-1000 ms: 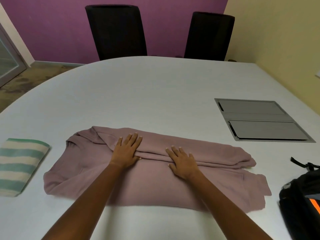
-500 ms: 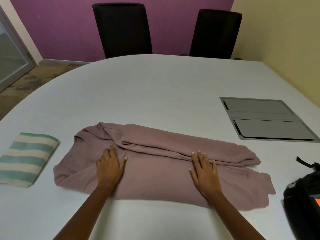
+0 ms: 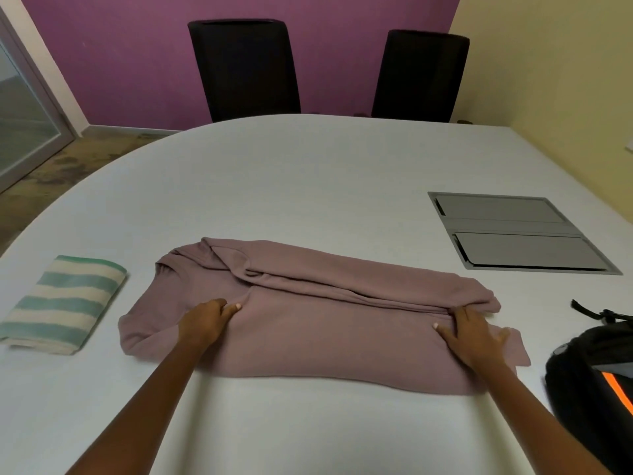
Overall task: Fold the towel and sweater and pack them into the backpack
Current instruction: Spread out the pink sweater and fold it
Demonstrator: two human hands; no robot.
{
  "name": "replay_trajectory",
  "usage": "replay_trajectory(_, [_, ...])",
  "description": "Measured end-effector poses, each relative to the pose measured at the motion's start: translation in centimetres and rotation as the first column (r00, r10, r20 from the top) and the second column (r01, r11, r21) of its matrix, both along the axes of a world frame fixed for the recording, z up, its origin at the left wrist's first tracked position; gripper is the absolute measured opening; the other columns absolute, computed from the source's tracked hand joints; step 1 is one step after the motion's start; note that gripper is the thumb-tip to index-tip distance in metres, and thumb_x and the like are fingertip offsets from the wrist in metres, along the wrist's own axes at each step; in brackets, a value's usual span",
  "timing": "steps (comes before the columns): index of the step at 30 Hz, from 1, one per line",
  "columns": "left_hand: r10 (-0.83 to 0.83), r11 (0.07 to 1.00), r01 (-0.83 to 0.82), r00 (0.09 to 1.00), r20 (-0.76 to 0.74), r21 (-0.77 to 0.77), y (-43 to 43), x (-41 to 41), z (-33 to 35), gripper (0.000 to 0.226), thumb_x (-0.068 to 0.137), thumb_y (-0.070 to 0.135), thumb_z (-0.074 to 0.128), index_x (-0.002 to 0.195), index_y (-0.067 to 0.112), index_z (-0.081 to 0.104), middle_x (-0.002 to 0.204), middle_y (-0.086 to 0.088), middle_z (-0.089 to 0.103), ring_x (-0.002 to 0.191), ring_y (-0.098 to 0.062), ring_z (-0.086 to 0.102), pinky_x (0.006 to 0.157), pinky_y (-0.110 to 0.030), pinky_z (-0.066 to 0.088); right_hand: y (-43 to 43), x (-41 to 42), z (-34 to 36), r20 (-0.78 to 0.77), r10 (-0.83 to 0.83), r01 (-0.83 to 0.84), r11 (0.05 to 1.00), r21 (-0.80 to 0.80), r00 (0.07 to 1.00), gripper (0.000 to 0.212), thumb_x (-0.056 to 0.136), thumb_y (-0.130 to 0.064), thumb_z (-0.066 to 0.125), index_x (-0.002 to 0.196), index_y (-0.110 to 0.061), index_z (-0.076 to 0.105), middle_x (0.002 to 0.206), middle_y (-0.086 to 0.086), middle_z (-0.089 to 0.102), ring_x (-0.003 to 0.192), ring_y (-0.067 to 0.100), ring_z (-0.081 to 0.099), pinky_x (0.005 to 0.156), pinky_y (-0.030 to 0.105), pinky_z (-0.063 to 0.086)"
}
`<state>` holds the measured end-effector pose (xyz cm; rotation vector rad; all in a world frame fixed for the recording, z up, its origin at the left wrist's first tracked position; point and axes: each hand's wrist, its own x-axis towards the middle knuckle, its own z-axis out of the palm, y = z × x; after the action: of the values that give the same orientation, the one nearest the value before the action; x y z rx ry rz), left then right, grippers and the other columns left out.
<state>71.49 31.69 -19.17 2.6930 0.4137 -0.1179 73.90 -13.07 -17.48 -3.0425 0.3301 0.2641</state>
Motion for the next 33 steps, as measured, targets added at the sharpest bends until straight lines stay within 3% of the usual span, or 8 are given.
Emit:
replay_trajectory(3, [-0.013,0.996,0.010,0.999,-0.033,-0.086,0.6,-0.3,0.1,0.041,0.095,0.043,0.043,0.061,0.019,0.044,0.083,-0.015,0.065,0.081,-0.031,0.059,0.070,-0.033,0.040,-0.3,-0.2,0.4,-0.091,0.062,-0.071,0.993,-0.092,0.994,0.054,0.094,-0.054,0.033,0.139,-0.023,0.032,0.146,-0.004,0.032,0.134,0.016,0.031,0.106,0.062,0.021])
replay_trajectory(10, [-0.056,0.979,0.027,0.988,-0.141,-0.203,2.1,-1.6,0.8,0.050,0.096,0.038,0.045,0.052,0.016,0.038,0.056,-0.002,0.047,0.064,-0.023,0.047,0.063,-0.031,0.033,-0.8,-0.4,1.7,-0.200,0.083,-0.118,0.978,-0.173,0.976,0.039,0.099,-0.045,0.028,0.128,-0.027,0.044,0.140,-0.005,0.040,0.131,0.017,0.037,0.107,0.064,0.015])
replay_trajectory(16, [-0.053,0.986,0.015,0.974,-0.222,-0.169,3.8,-3.4,0.6,0.050,0.095,0.040,0.047,0.053,0.014,0.038,0.063,-0.008,0.052,0.067,-0.022,0.050,0.062,-0.030,0.031,-1.3,-0.8,2.8,-0.175,0.123,-0.136,0.988,-0.068,0.977,0.017,0.097,-0.044,0.034,0.092,-0.031,0.045,0.117,-0.003,0.060,0.116,0.019,0.051,0.108,0.065,0.011])
replay_trajectory(18, [-0.028,0.997,0.013,0.976,-0.215,-0.073,3.5,-3.7,0.3,0.048,0.095,0.043,0.045,0.056,0.014,0.043,0.073,-0.011,0.060,0.074,-0.026,0.055,0.066,-0.029,0.035,-1.4,-1.1,2.0,-0.191,0.105,-0.117,0.992,-0.052,0.976,0.021,0.097,-0.045,0.034,0.105,-0.031,0.047,0.128,-0.004,0.053,0.121,0.020,0.047,0.107,0.064,0.015])
replay_trajectory(20, [-0.012,0.996,0.026,0.985,-0.173,0.080,2.4,-3.9,0.1,0.045,0.095,0.046,0.040,0.067,0.012,0.049,0.089,-0.014,0.066,0.085,-0.028,0.060,0.070,-0.030,0.039,-1.5,-1.7,0.7,-0.180,0.099,-0.112,0.992,-0.062,0.979,0.042,0.095,-0.051,0.031,0.126,-0.026,0.044,0.137,-0.004,0.043,0.126,0.021,0.042,0.104,0.061,0.025])
replay_trajectory(23, [-0.014,0.962,0.039,0.995,-0.094,0.269,1.2,-4.0,0.0,0.046,0.097,0.045,0.035,0.088,0.006,0.057,0.098,-0.015,0.066,0.093,-0.030,0.061,0.074,-0.033,0.043,-1.7,-2.9,-0.8,-0.061,0.116,-0.118,0.993,-0.028,0.991,0.056,0.091,-0.055,0.030,0.132,-0.019,0.044,0.134,0.004,0.047,0.120,0.025,0.046,0.097,0.053,0.038])
replay_trajectory(30, [-0.088,0.987,0.104,0.988,-0.131,0.124,2.6,-3.3,0.1,0.045,0.097,0.043,0.037,0.060,0.017,0.037,0.093,-0.019,0.066,0.089,-0.032,0.060,0.072,-0.032,0.040,-1.5,-4.3,-0.8,-0.016,-0.143,0.144,0.982,0.123,0.990,0.058,0.090,-0.049,0.047,0.138,-0.017,0.038,0.138,0.015,0.039,0.126,0.034,0.038,0.099,0.054,0.037])
replay_trajectory(33, [-0.095,0.984,0.116,0.984,-0.148,0.138,2.4,-3.3,0.2,0.045,0.097,0.043,0.036,0.060,0.018,0.037,0.095,-0.017,0.065,0.091,-0.032,0.059,0.075,-0.032,0.042,-1.6,-3.7,0.0,-0.031,-0.124,0.123,0.992,-0.015,0.992,0.046,0.094,-0.042,0.044,0.132,-0.016,0.044,0.136,0.013,0.039,0.124,0.031,0.038,0.101,0.049,0.037])
